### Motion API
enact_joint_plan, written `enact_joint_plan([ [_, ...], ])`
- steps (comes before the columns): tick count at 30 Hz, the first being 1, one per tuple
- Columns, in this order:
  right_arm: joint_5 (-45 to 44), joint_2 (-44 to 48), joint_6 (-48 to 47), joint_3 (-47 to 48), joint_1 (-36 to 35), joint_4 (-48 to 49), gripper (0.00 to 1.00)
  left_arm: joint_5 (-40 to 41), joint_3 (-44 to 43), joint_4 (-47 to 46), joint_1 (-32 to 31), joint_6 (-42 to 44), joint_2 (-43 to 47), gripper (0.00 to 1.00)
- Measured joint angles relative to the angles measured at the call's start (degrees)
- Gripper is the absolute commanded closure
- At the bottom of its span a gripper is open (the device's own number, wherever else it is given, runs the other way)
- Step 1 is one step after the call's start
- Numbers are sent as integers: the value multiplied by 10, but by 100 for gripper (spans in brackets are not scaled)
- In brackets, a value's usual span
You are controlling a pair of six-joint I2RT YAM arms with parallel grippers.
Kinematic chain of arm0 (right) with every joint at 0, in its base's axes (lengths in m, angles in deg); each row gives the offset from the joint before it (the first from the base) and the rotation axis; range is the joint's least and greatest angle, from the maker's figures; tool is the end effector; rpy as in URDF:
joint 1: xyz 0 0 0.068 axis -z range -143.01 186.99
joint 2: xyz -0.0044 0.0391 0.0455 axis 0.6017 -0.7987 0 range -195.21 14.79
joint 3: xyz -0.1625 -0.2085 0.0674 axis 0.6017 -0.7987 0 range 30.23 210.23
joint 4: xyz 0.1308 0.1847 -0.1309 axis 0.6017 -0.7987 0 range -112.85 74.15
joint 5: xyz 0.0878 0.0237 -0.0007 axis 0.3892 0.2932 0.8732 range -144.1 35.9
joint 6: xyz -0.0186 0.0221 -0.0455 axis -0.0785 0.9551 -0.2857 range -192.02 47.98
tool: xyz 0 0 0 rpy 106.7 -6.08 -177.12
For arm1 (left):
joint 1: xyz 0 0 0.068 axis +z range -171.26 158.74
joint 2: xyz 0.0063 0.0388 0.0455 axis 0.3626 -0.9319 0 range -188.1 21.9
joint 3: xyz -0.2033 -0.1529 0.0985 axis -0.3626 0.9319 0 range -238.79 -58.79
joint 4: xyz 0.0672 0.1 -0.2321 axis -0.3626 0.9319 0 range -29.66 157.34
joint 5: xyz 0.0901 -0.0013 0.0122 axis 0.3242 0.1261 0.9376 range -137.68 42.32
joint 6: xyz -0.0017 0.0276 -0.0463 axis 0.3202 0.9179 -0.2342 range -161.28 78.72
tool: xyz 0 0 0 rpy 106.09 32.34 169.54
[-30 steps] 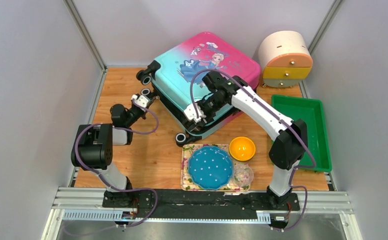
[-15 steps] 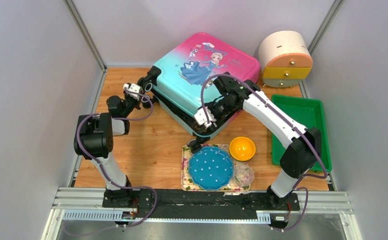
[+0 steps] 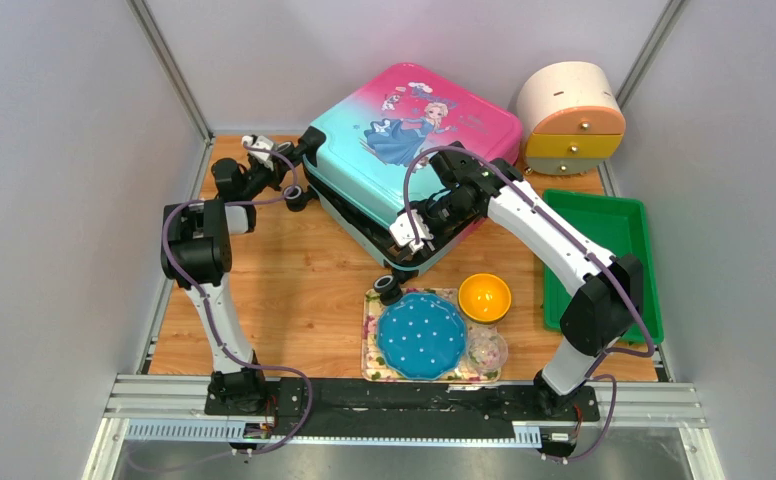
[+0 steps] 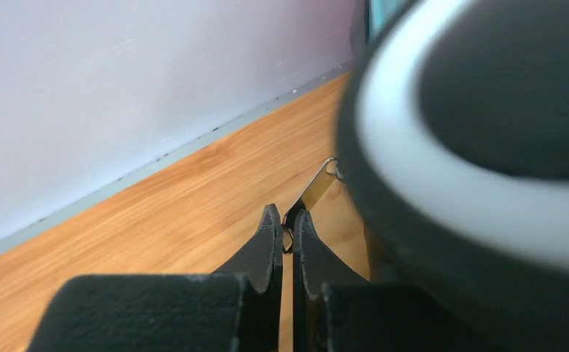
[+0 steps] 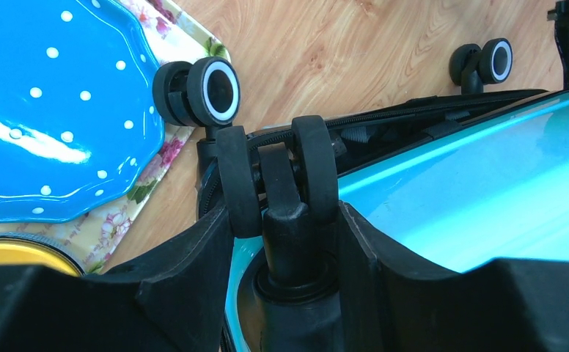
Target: Open, take out, and arrange the luggage
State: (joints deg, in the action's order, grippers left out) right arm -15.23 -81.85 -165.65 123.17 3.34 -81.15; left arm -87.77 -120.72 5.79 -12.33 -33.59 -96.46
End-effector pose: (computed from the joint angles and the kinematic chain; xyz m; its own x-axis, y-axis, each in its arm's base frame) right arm 0.2668 0.2045 0.3248 0.6667 -0.4896 -0.5620 -0.7364 -0.5494 -0.3949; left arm 0.4304 0.0444 0.1715 0.0370 0.1094 -0.9933 0.5168 0.8486 0.1127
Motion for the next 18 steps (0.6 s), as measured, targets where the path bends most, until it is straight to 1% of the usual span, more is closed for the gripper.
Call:
enact_joint_plan([
  [1,0,0,0,0,1,-1,100,-13,-22,7,1,-4,-13,100],
  [2,0,0,0,0,1,-1,100,-20,-37,13,1,-8,-21,98],
  [3,0,0,0,0,1,-2,100,-34,-53,24,2,-12,-29,93],
  [4,0,0,1,0,1,-2,100,-42,-63,32,3,-15,-33,91],
  [5,0,0,1,0,1,-2,100,-50,-73,45,4,-18,-36,91],
  [7,1,0,1,0,1,-2,100,-66,-90,72,8,-23,-37,99],
  [8,1,0,1,0,1,-2,100,-77,-97,84,11,-26,-38,100],
  [11,2,-4,3,4,1,-5,100,-109,-125,127,19,-34,-42,100],
  [14,2,-5,5,7,1,-8,100,-141,-171,170,27,-43,-58,100],
  [16,2,-5,7,7,1,-9,100,-146,-204,184,28,-51,-71,100],
  [18,2,-4,8,7,2,-11,100,-126,-223,186,29,-50,-78,100],
])
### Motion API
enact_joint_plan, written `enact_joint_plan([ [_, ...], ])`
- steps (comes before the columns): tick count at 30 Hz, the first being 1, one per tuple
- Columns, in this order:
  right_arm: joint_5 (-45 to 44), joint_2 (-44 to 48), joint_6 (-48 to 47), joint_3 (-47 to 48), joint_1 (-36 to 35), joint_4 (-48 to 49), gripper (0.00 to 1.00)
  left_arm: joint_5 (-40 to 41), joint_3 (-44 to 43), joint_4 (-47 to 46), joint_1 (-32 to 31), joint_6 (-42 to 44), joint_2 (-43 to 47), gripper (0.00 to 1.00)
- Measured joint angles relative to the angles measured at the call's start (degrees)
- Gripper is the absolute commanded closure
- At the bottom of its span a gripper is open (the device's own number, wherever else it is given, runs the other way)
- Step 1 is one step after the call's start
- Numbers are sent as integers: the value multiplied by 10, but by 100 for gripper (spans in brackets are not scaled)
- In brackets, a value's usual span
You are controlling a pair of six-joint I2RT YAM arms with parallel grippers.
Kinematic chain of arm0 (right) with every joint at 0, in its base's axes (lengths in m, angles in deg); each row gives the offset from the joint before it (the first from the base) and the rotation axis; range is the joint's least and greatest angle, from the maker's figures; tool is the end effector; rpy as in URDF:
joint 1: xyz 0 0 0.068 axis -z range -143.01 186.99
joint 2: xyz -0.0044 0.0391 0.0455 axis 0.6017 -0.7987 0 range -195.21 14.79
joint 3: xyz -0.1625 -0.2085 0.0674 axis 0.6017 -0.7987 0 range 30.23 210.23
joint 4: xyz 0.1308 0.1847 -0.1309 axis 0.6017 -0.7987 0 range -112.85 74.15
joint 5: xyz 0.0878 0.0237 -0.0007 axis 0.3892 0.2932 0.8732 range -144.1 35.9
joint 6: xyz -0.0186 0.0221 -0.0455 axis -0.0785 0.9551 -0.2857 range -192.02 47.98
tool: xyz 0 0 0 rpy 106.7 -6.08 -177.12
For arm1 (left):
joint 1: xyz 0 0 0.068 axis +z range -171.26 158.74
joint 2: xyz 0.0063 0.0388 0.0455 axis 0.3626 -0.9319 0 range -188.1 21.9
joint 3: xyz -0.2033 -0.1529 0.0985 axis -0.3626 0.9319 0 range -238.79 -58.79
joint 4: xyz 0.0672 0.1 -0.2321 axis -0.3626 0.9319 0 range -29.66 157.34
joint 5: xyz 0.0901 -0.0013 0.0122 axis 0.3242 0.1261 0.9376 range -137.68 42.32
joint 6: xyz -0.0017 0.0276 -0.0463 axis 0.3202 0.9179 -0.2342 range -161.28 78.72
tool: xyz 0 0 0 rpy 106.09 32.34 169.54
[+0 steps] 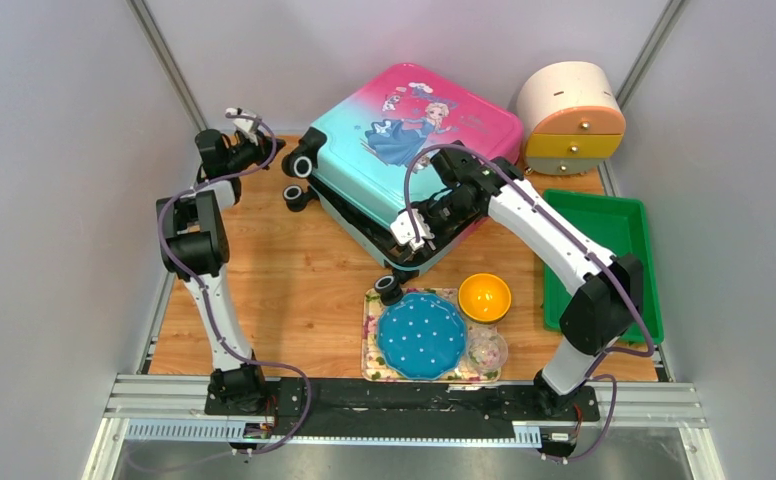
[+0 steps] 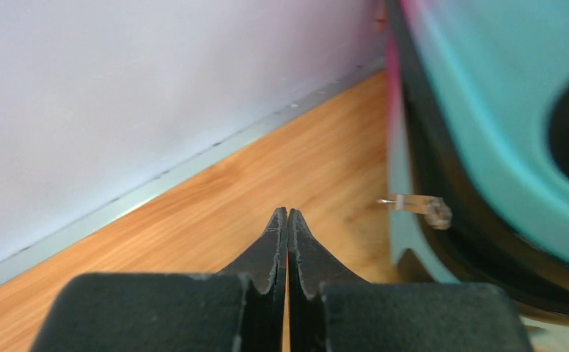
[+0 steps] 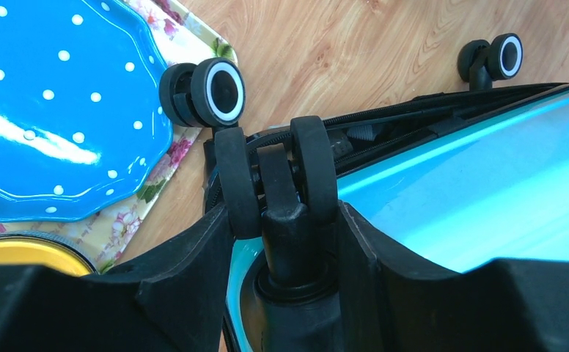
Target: Open, take out, and arrange the luggage
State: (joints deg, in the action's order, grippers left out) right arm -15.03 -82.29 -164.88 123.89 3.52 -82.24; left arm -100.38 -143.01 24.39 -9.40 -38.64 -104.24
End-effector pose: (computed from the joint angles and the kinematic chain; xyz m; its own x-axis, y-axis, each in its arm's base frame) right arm 0.2677 0.2040 0.3254 0.6480 -0.5011 -0.5736 -0.7515 -0.5433 -0.3744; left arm 0.4885 0.0737 0.1977 -0.0719 0.0134 -0.9973 0.6537 0.7558 -0.0370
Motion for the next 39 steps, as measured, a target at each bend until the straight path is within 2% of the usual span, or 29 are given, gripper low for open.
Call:
enact_joint_plan([
  [4,0,11,0,-13,3,4,99,38,-48,19,14,-1,-26,100],
  [5,0,15,1,-18,4,8,92,47,-67,31,17,-3,-38,98],
  [6,0,17,3,-23,4,12,79,57,-85,42,18,-5,-48,93],
  [7,0,20,7,-26,4,18,54,66,-101,54,20,-8,-57,84],
  [8,1,21,12,-27,4,21,46,73,-108,64,22,-9,-62,68],
  [9,1,22,21,-27,4,24,33,82,-110,76,23,-10,-62,59],
  [11,1,24,59,-27,4,28,26,95,-111,101,23,-7,-62,40],
  [13,0,28,114,-29,9,36,24,115,-115,133,25,-7,-61,36],
  [21,-32,102,353,-47,47,106,22,157,-146,269,24,4,-18,37],
  [26,-90,151,595,-58,96,181,23,178,-171,304,8,22,17,39],
  [29,-145,167,753,-64,150,217,32,183,-176,315,-9,31,26,39],
  [30,-170,170,795,-70,167,224,42,184,-176,321,-16,35,28,39],
  [32,-246,177,878,-91,201,233,55,188,-173,328,-30,40,28,39],
  [33,-275,179,904,-102,211,234,67,190,-168,332,-37,42,28,39],
  [36,-369,182,969,-142,223,235,81,197,-160,342,-52,47,28,40],
  [39,-430,180,1007,-179,220,236,89,199,-151,346,-63,51,28,40],
])
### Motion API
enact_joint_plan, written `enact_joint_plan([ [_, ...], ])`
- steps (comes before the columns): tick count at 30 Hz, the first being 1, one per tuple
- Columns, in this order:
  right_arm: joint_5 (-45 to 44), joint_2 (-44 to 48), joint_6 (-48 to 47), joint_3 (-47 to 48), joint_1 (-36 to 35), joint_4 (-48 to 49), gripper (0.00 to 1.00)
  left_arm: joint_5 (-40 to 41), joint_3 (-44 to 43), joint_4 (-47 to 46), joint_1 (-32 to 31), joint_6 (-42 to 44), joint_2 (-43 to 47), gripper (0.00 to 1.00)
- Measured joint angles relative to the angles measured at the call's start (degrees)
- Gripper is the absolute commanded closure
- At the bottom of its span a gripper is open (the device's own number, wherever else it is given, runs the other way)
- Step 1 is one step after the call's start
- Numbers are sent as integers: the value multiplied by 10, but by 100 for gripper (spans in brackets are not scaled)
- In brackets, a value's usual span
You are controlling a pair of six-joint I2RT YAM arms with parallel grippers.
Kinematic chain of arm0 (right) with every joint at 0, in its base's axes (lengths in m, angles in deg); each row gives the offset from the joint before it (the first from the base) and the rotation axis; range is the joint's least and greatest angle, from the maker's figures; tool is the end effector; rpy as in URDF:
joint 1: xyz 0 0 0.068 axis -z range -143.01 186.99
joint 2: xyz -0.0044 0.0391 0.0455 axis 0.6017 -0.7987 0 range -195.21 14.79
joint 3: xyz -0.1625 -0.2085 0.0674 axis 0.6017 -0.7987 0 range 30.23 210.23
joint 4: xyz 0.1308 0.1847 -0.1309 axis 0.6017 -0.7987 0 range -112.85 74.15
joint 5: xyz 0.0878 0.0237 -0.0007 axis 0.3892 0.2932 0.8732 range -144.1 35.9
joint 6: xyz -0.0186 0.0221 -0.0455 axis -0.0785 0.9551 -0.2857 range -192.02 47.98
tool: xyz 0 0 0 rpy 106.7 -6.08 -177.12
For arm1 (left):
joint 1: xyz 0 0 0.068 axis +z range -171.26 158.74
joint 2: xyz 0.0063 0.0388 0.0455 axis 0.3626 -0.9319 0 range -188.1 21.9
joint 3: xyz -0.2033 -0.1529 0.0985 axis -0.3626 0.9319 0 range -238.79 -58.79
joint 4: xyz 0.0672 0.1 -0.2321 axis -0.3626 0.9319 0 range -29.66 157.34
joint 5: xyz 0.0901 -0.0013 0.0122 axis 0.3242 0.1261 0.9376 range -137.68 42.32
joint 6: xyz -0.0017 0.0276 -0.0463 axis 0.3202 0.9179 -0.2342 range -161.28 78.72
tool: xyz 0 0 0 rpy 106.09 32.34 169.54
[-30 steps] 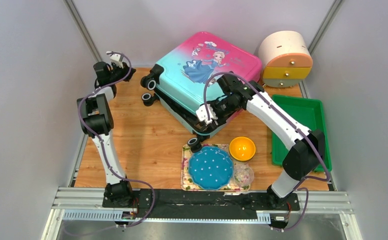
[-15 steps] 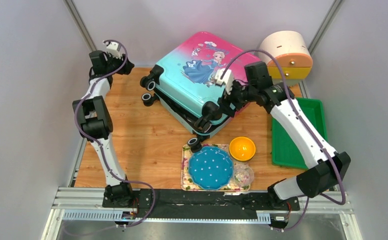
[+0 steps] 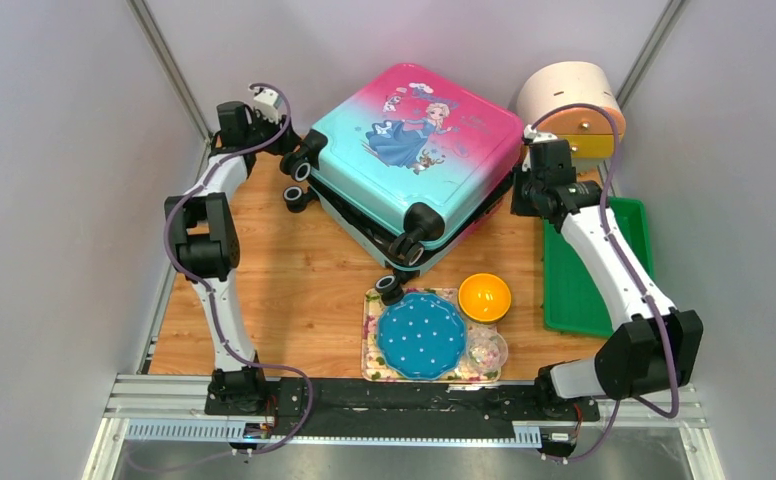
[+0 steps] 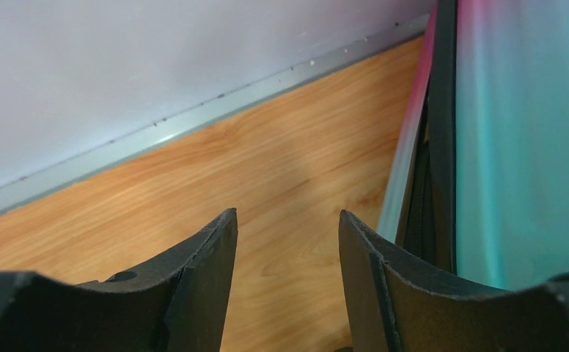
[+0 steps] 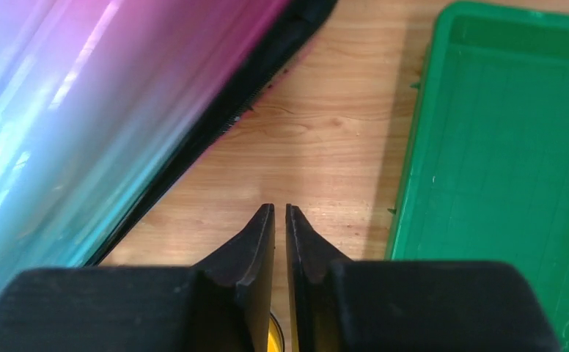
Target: Open, take out, and arrange the luggage
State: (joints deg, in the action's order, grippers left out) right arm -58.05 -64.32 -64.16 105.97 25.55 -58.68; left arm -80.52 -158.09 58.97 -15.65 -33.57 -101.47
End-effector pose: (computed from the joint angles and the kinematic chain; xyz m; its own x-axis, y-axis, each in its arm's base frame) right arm 0.2887 0.0560 0.3392 -0.7214 -0.0068 -0.6925 -0.0531 0.9976 0.0454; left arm 0.5088 0.0306 0.2487 -0.3249 0.0813 -0.9422 0.4635 0.8821 -0.0837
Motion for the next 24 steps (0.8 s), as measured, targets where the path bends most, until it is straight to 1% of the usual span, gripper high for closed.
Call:
enact_joint_plan([
  [1,-14,-3,8,-10,0,4,92,0,4,0,-2,0,0,41],
  [3,-27,-18,17,-23,0,16,93,-1,15,-1,-2,0,2,41],
  [5,-24,-45,22,-27,0,33,92,-3,33,-4,0,-1,6,42],
  [10,11,-161,24,-10,-17,88,88,-18,98,-15,3,0,39,44],
  [17,7,-249,28,94,-24,31,85,-22,154,-35,21,3,84,44],
  [21,-7,-284,26,141,-24,9,84,-30,156,-43,36,8,89,45],
  [24,-13,-297,16,160,-23,3,83,-39,159,-45,43,23,92,45],
])
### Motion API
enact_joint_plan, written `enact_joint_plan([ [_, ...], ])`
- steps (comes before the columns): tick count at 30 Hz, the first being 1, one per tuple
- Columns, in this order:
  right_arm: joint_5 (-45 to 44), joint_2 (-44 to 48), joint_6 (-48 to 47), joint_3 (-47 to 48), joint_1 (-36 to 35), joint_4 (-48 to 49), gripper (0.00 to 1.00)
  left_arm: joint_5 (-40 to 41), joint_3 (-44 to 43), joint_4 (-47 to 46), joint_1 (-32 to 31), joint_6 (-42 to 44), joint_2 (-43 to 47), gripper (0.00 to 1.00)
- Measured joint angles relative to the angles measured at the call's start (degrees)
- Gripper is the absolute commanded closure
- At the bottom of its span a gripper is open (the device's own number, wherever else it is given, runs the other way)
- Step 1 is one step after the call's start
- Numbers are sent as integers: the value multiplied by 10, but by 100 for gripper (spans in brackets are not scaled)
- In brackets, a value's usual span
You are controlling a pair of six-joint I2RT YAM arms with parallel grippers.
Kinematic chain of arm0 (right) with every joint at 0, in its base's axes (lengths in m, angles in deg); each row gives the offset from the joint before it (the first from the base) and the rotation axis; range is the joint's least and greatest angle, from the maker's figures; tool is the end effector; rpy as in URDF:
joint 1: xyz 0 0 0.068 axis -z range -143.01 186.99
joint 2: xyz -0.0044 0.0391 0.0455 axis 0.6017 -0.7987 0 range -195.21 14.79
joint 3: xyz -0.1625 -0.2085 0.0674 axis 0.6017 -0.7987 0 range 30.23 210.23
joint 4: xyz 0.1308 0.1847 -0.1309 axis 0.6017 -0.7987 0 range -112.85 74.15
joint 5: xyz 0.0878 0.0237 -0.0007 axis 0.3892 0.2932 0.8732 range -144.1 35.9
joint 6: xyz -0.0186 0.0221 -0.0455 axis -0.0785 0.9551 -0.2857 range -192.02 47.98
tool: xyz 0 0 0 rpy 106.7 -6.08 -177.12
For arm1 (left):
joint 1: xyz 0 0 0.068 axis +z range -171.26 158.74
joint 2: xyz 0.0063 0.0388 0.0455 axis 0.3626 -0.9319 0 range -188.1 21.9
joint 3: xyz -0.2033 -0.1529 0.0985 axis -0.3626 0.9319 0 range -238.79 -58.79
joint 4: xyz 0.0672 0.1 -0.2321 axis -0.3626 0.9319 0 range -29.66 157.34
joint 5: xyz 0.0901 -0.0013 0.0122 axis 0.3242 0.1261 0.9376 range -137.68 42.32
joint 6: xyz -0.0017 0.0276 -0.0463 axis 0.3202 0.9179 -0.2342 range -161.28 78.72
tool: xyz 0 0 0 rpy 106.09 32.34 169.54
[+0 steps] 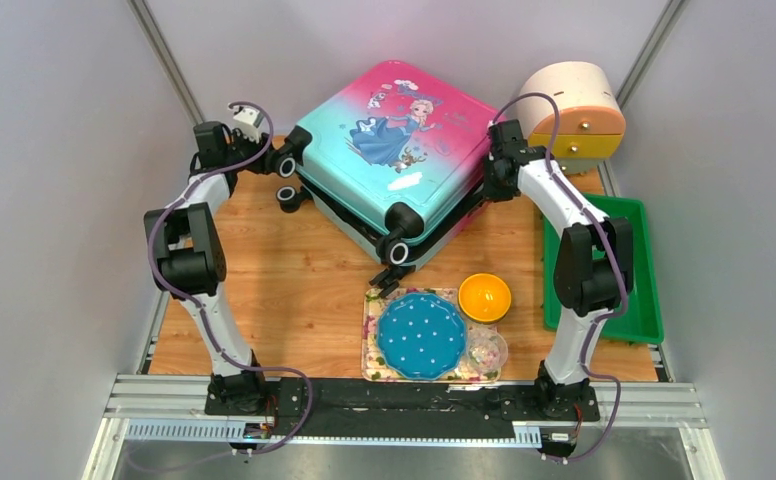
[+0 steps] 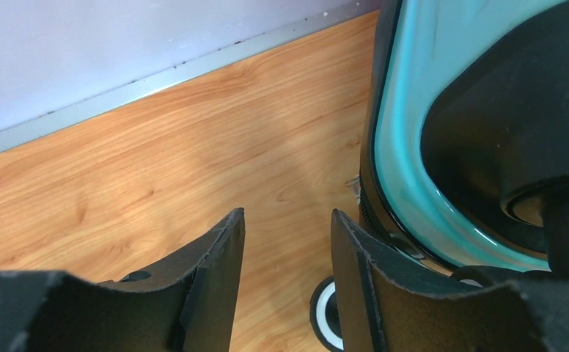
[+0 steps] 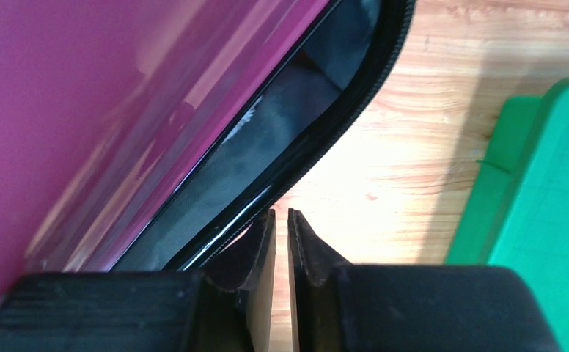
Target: Open, take out, and arrange the luggage
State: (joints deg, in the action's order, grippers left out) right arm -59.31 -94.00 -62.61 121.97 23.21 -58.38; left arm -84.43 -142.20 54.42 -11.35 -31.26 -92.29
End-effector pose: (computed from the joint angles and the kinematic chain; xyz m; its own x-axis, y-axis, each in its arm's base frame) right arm 0.4012 0.0952 0.2546 -0.8577 -0.0427 -0.5124 -0.0531 0.9986 0.0056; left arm 0.4592 0.0586 0.2373 -0.3389 0.0823 -0.9372 0.4629 0.8818 -0.0899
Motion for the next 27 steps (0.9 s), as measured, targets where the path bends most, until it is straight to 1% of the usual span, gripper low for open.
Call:
enact_joint_plan([
  [3,-9,-11,-16,18,7,-7,83,0,2,-2,2,8,2,44],
  [6,-12,-22,-25,39,20,-5,82,14,-14,10,0,12,0,44],
  [8,-2,-17,-26,39,26,0,80,20,-58,28,-2,13,-13,45],
  [10,9,1,-24,26,26,3,78,17,-112,40,-5,23,-31,47],
  [11,26,18,-24,10,23,20,77,13,-130,45,-7,30,-35,47],
  [13,42,63,-22,-24,8,48,75,-1,-135,52,-11,62,-31,49],
  [15,47,116,-23,-68,-6,69,74,-17,-115,57,-20,92,-18,51],
  [17,47,162,-24,-104,-16,77,74,-21,-70,70,-29,137,5,53],
  [20,44,183,-23,-135,8,85,75,-26,-10,107,-35,186,44,57],
  [23,42,151,-24,-140,39,89,75,-29,37,125,-35,209,88,59],
  [27,31,67,-26,-126,61,93,75,-33,84,146,-34,240,157,60],
])
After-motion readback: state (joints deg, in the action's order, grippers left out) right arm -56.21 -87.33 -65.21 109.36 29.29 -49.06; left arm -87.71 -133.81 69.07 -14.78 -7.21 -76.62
